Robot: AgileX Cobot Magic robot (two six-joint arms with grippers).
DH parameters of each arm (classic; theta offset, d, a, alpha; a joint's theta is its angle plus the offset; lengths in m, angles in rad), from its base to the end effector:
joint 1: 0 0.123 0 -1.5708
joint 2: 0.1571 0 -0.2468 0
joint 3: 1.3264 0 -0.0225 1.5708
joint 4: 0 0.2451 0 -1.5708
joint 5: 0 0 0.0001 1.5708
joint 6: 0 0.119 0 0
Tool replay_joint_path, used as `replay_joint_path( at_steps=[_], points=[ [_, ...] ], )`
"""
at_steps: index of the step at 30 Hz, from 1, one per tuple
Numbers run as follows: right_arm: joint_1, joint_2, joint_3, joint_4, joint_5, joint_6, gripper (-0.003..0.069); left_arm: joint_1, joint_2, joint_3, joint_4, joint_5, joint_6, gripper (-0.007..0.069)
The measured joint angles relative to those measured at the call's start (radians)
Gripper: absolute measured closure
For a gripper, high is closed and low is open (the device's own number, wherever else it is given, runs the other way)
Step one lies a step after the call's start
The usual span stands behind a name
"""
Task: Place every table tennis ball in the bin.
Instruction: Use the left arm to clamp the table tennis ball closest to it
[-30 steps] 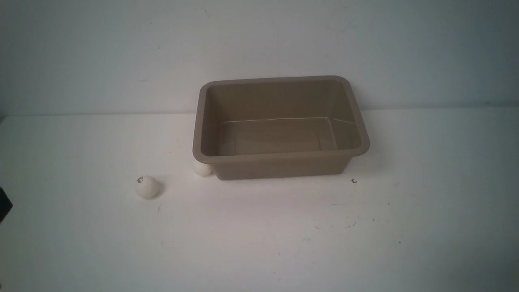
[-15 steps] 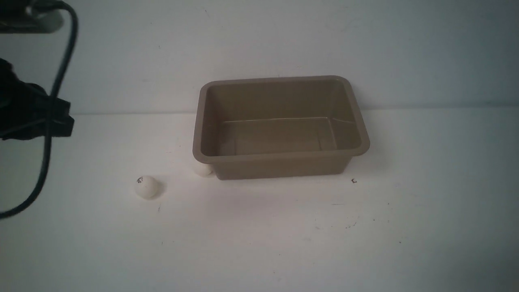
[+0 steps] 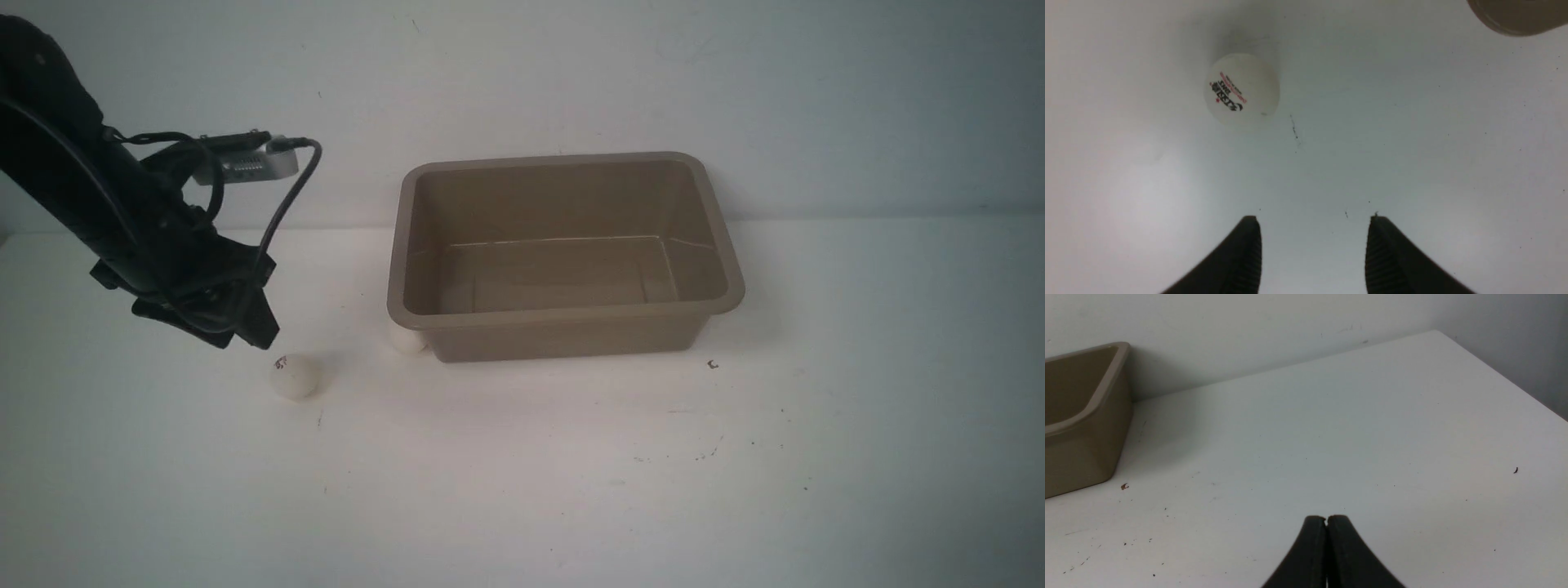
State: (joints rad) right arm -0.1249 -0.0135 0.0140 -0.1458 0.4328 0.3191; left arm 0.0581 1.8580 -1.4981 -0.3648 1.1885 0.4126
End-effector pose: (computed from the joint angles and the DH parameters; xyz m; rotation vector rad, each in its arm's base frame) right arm 0.1081 -0.0209 0.1621 0.3372 1.8822 -0.0167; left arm 0.3647 -0.0183 0.1902 0.3436 2.9003 -0.4586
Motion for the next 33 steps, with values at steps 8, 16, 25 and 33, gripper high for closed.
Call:
replay_joint_path(
  at_steps=[8, 16, 25, 33],
  points=[
    [0.000, 0.000, 0.000, 0.000, 0.000, 0.000, 0.0676, -0.011, -0.002, -0.004, 0.041, -0.068, 0.000, 0.0298],
    [0.000, 0.000, 0.000, 0.000, 0.000, 0.000, 0.0676, -0.029, 0.008, -0.004, 0.041, -0.149, 0.000, 0.0200],
    [0.000, 0.000, 0.000, 0.000, 0.000, 0.000, 0.0676, -0.048, 0.080, -0.004, 0.081, -0.177, 0.000, 0.0132],
    [0.000, 0.000, 0.000, 0.000, 0.000, 0.000, 0.0676, -0.048, 0.146, -0.004, 0.092, -0.197, 0.000, 0.0132]
  ],
)
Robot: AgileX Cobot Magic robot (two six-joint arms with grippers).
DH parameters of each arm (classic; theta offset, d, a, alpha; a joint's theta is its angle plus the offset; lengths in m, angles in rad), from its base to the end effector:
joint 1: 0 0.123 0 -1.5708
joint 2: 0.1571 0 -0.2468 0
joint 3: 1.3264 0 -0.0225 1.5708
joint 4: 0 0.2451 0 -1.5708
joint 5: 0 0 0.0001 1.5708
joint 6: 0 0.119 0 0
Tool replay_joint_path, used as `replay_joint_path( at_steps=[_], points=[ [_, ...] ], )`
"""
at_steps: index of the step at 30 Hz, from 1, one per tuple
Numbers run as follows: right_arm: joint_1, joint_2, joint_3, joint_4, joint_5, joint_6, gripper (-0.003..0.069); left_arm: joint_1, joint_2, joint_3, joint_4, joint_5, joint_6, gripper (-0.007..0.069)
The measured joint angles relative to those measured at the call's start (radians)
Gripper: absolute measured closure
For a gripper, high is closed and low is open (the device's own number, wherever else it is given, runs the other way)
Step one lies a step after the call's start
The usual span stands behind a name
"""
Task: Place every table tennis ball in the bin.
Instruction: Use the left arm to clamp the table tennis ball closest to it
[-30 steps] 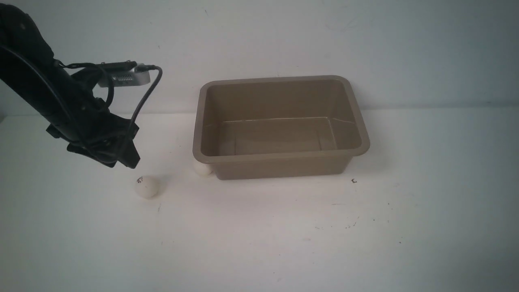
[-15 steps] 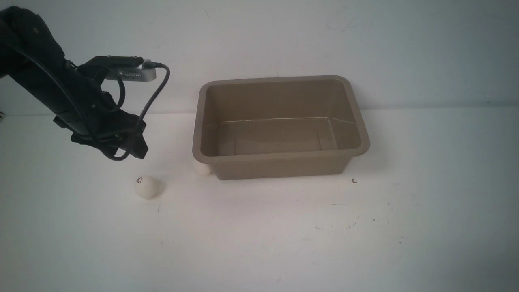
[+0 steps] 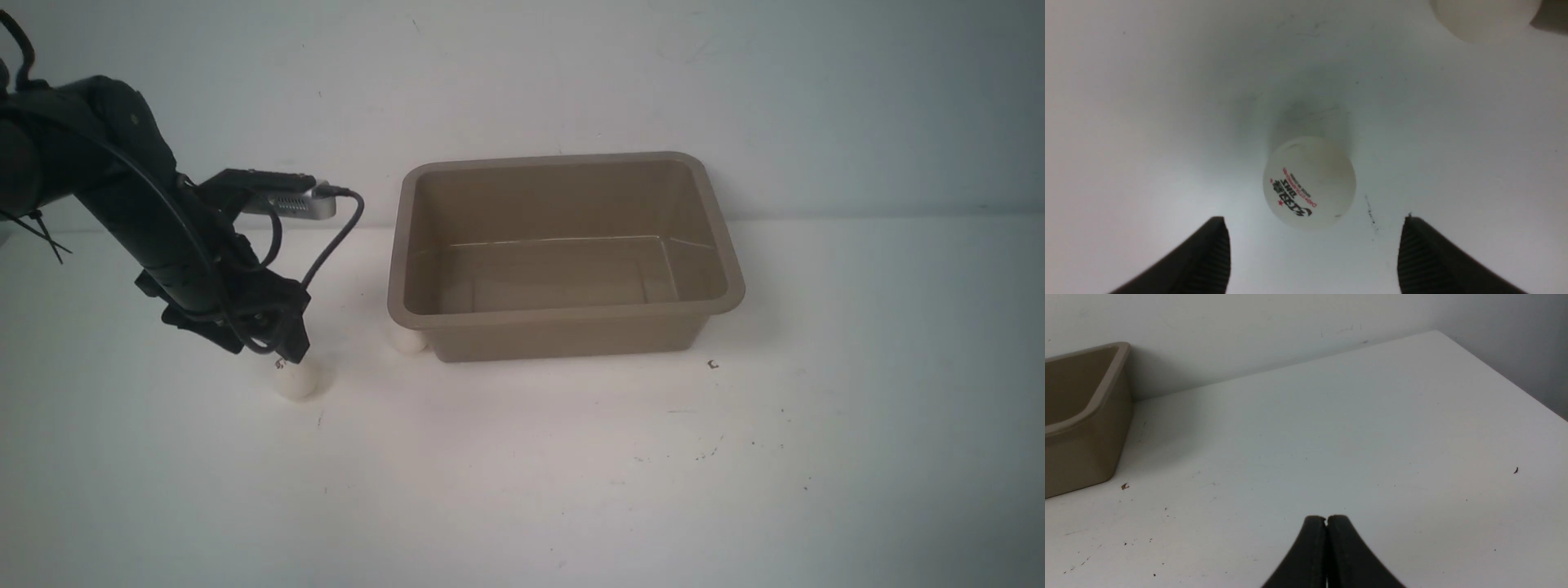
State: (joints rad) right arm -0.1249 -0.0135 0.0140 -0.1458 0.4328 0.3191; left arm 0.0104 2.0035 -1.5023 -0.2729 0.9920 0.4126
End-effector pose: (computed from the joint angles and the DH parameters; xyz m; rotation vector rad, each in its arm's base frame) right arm 0.1081 -0.0209 0.1621 0.3372 1.8822 -0.0167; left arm 0.3919 -0.0228 0.1361 0.3942 2.8899 -0.2942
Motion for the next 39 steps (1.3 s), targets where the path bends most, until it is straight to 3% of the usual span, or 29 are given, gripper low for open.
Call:
replay_joint_path(
  at_steps=[24, 39],
  points=[
    [0.000, 0.000, 0.000, 0.000, 0.000, 0.000, 0.0676, -0.003, 0.065, -0.006, -0.052, -0.086, 0.003, 0.0132],
    [0.000, 0.000, 0.000, 0.000, 0.000, 0.000, 0.0676, -0.023, 0.065, -0.005, -0.023, -0.108, -0.001, 0.0132]
  ],
)
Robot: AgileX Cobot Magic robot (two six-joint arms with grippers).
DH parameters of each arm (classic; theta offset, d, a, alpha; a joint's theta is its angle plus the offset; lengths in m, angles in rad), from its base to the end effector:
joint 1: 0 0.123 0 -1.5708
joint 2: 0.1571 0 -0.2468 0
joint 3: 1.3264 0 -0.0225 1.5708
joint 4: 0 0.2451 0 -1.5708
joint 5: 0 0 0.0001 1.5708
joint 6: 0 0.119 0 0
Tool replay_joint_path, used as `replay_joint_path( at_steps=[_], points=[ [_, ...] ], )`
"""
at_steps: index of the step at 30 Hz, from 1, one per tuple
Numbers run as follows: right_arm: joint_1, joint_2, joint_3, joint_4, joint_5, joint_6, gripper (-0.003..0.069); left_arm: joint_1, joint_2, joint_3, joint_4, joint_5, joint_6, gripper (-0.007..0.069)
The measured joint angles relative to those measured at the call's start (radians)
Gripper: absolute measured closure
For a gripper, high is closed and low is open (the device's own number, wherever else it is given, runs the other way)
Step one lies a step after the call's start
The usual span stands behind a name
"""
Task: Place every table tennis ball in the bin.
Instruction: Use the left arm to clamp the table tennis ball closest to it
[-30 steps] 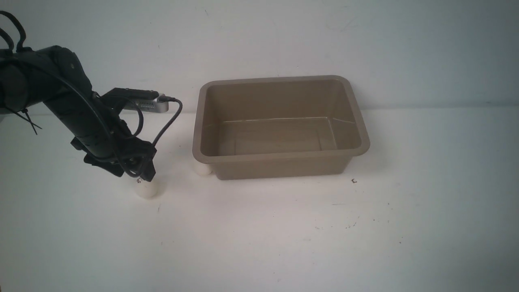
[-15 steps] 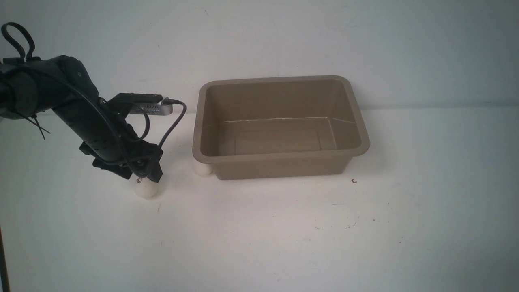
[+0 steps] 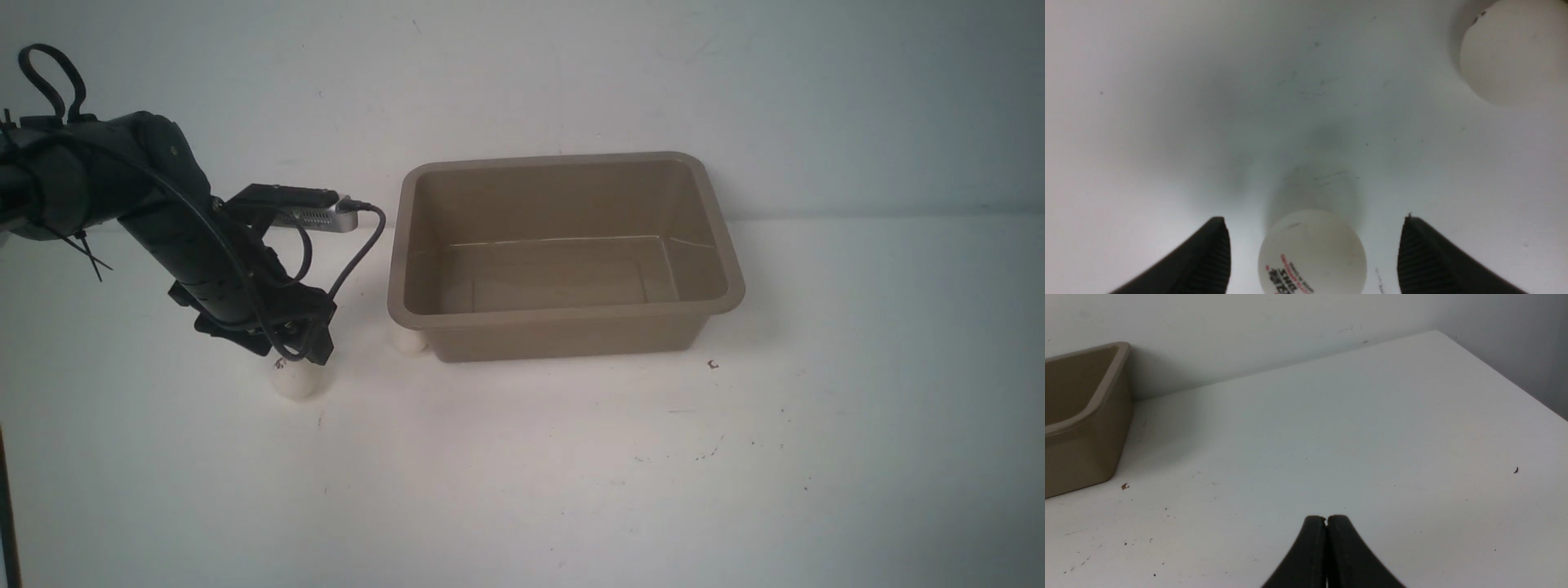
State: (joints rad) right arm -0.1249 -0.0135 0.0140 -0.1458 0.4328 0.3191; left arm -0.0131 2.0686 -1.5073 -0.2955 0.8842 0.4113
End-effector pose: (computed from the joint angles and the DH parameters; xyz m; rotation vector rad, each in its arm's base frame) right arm 0.1081 -0.0209 0.1621 0.3372 1.8822 -0.0167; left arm 0.4051 -0.0321 0.1141 0.3732 2.8474 -0.2908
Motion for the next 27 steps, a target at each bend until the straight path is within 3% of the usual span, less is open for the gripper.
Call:
replay_joint_path(
  at_steps=[21, 24, 25, 26, 27],
  points=[
    [0.000, 0.000, 0.000, 0.000, 0.000, 0.000, 0.0676, 0.000, 0.068, -0.002, 0.013, 0.054, -0.022, 0.0139],
    [0.000, 0.000, 0.000, 0.000, 0.000, 0.000, 0.0676, 0.000, 0.069, -0.002, 0.006, 0.054, -0.022, 0.0184],
    [0.000, 0.000, 0.000, 0.000, 0.000, 0.000, 0.0676, 0.000, 0.069, -0.002, -0.001, 0.052, -0.022, 0.0257],
    [0.000, 0.000, 0.000, 0.000, 0.000, 0.000, 0.0676, 0.000, 0.069, -0.002, -0.003, 0.051, -0.022, 0.0281],
    [0.000, 0.000, 0.000, 0.000, 0.000, 0.000, 0.0676, 0.000, 0.069, -0.002, -0.003, 0.051, -0.022, 0.0279]
  ],
)
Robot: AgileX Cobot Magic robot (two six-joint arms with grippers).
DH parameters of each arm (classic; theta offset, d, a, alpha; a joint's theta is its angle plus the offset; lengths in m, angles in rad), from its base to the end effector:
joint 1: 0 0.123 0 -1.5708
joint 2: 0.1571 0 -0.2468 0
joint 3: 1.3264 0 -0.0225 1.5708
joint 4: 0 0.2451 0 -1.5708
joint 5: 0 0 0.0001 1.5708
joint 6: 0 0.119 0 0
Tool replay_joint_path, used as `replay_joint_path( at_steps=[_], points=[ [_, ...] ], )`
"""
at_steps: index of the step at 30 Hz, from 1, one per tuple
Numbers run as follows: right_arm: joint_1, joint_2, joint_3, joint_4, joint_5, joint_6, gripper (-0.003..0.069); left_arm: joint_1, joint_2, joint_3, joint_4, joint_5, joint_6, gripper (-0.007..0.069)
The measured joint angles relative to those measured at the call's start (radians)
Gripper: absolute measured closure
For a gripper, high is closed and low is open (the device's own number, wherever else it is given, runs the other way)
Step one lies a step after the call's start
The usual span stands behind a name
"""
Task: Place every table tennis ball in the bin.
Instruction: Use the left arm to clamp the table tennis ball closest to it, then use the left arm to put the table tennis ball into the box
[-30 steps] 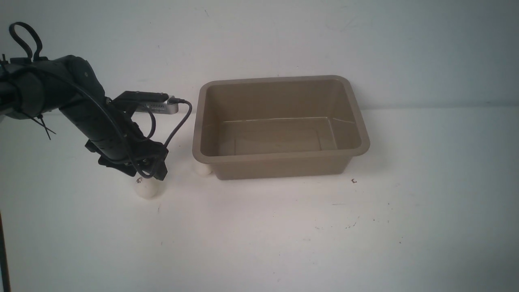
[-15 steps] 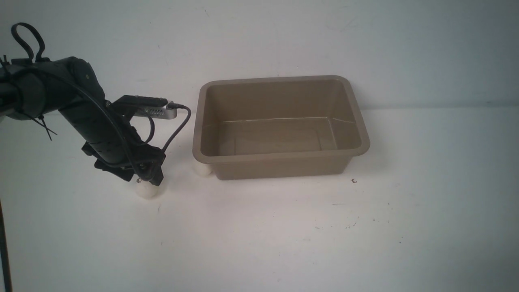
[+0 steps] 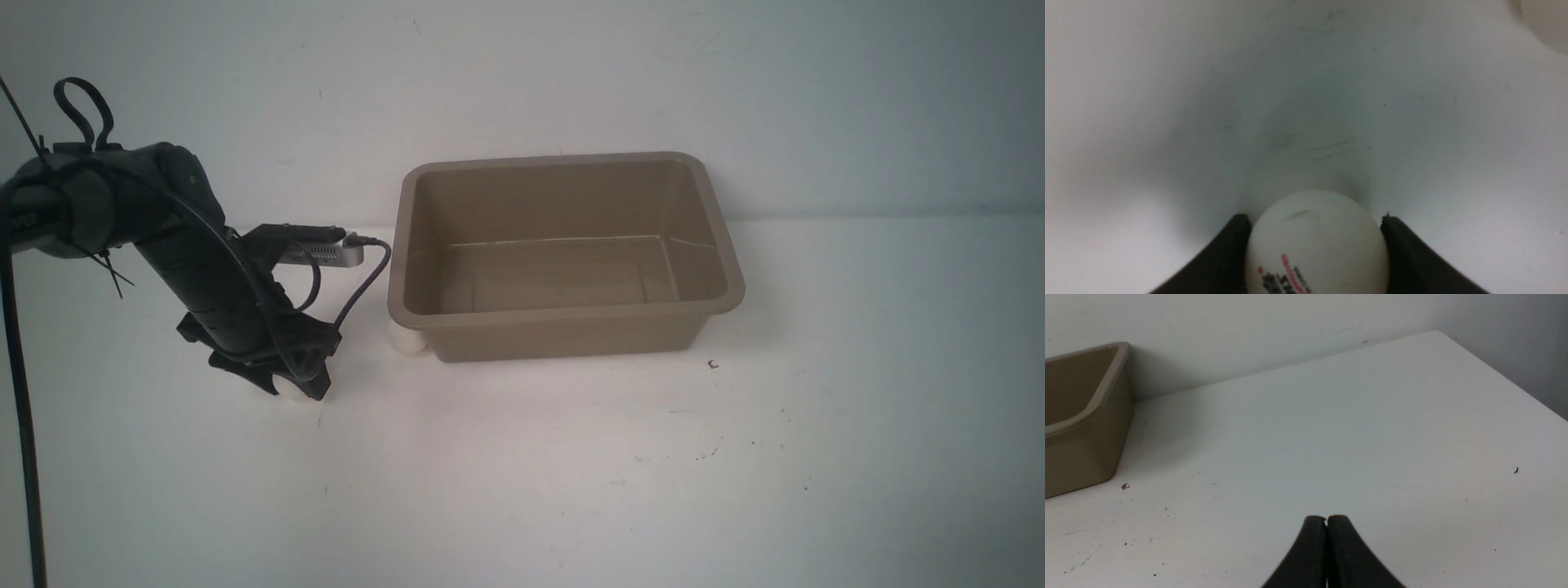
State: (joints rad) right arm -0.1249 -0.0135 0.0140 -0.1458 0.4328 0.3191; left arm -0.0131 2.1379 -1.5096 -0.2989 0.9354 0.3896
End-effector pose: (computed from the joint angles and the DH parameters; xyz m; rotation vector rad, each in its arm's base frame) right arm 0.1081 -0.0209 0.1621 0.3372 1.8822 -0.0167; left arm 0.3981 -0.0334 0.0861 0.3510 2.9634 -0.3401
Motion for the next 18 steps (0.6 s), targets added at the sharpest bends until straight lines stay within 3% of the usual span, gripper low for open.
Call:
replay_joint_path(
  at_steps=[9, 14, 18],
  points=[
    [0.000, 0.000, 0.000, 0.000, 0.000, 0.000, 0.0676, -0.011, -0.212, -0.021, 0.008, -0.026, 0.005, 0.0279],
    [0.000, 0.000, 0.000, 0.000, 0.000, 0.000, 0.0676, -0.110, -0.310, -0.142, -0.068, -0.072, 0.078, 0.0279],
    [0.000, 0.000, 0.000, 0.000, 0.000, 0.000, 0.0676, -0.212, -0.250, -0.211, -0.087, -0.078, 0.079, 0.0279]
  ],
)
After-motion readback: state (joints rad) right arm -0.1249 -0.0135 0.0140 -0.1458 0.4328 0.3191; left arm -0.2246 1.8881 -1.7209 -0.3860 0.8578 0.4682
